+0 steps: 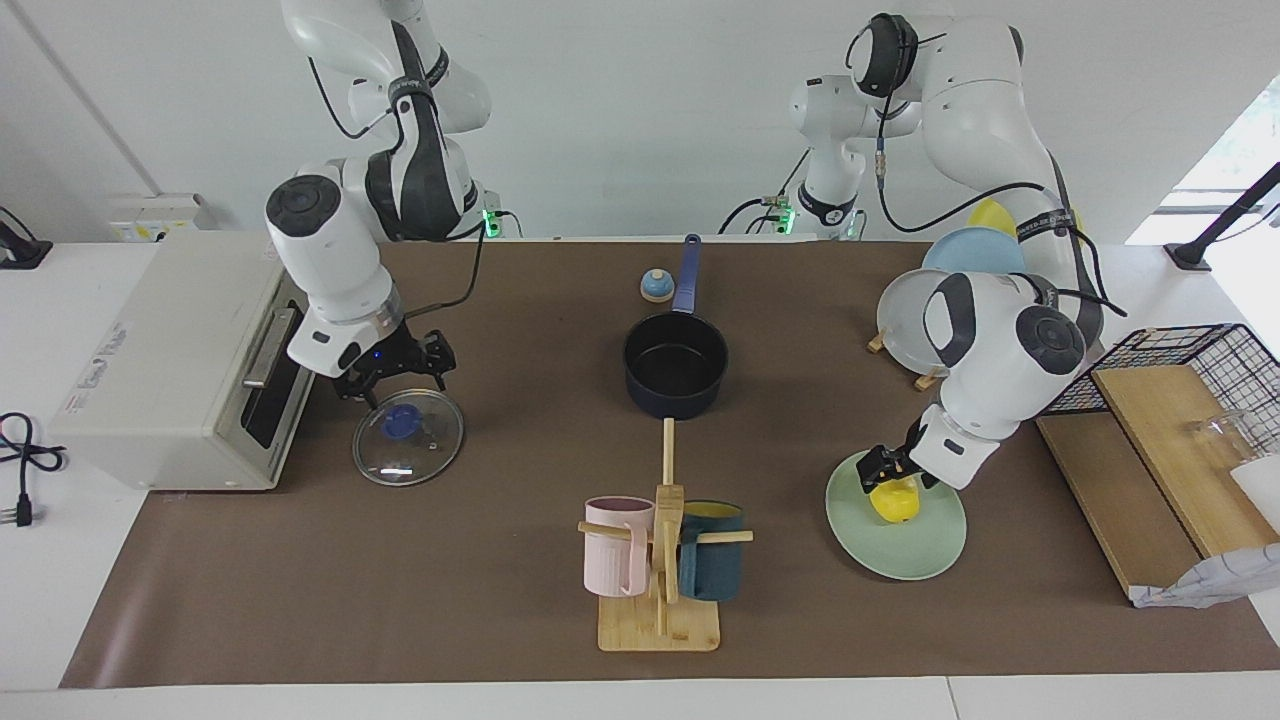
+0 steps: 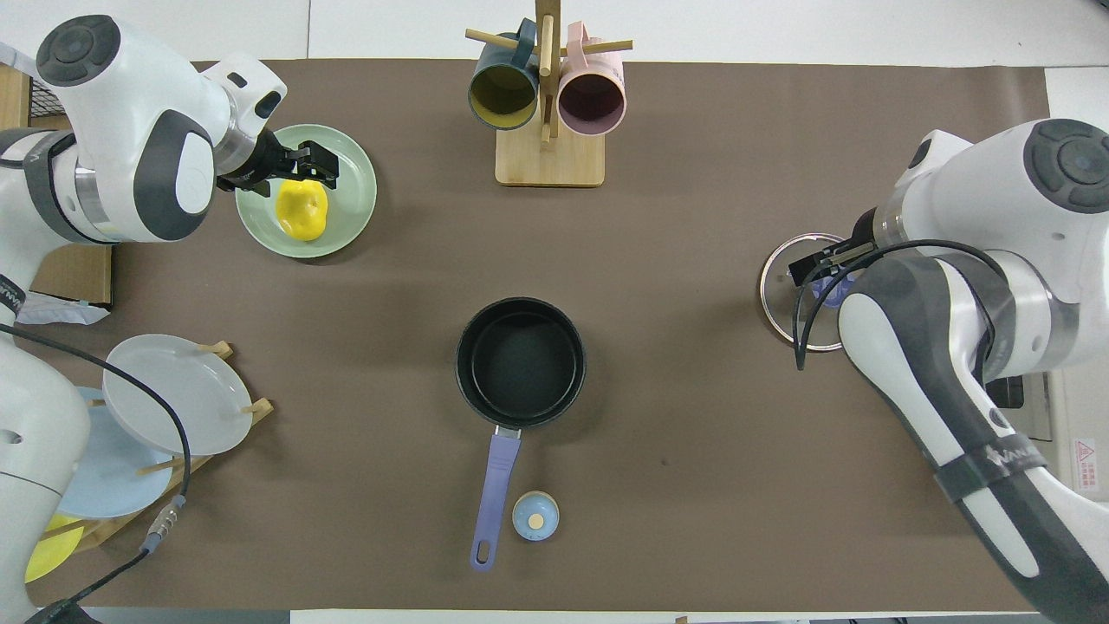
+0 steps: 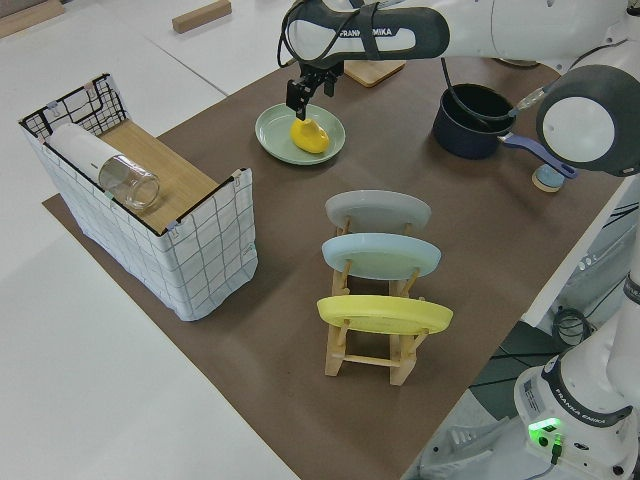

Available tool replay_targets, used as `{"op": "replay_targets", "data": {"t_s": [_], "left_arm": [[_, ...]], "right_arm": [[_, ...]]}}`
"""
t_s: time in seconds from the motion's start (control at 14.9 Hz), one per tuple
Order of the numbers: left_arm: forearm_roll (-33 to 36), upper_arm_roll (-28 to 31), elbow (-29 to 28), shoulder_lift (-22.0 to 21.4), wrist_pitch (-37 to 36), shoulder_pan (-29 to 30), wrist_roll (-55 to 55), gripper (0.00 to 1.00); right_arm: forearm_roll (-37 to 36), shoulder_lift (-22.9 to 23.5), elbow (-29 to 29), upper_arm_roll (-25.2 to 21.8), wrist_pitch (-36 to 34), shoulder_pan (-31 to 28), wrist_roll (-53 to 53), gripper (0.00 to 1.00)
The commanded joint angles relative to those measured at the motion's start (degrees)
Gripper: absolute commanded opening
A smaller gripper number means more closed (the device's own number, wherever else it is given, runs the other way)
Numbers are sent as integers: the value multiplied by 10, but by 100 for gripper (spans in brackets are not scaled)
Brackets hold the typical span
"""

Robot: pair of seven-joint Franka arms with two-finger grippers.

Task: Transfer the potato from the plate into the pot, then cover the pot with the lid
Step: 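Reach the left gripper to the potato while the right gripper reaches the lid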

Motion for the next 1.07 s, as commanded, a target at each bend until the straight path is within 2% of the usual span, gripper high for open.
{"op": "replay_targets", "data": {"t_s": [0.0, 0.13, 0.4, 0.6, 0.8, 0.87, 1.0], "left_arm": [[24, 7, -45, -7, 58, -19, -66, 100], [25, 7, -67, -8, 83, -17, -72, 100], [27, 7, -65, -8, 80, -13, -67, 100], [28, 7, -68, -7, 87, -12, -67, 100], [28, 6, -79, -9, 99, -16, -72, 100], [28, 6, -90, -12, 110, -16, -80, 100], [28, 7, -121, -19, 153, -20, -133, 100]], "right_arm": [[10, 4, -24, 4, 33, -18, -45, 100], [10, 11, -25, 4, 36, -25, -60, 100], [11, 10, -43, 4, 41, -39, -48, 100], [11, 3, -75, 4, 73, -41, -34, 100], [11, 3, -76, 4, 72, -40, -30, 100], [11, 3, -75, 4, 71, -41, -29, 97], [11, 3, -74, 5, 68, -41, -29, 84]]}}
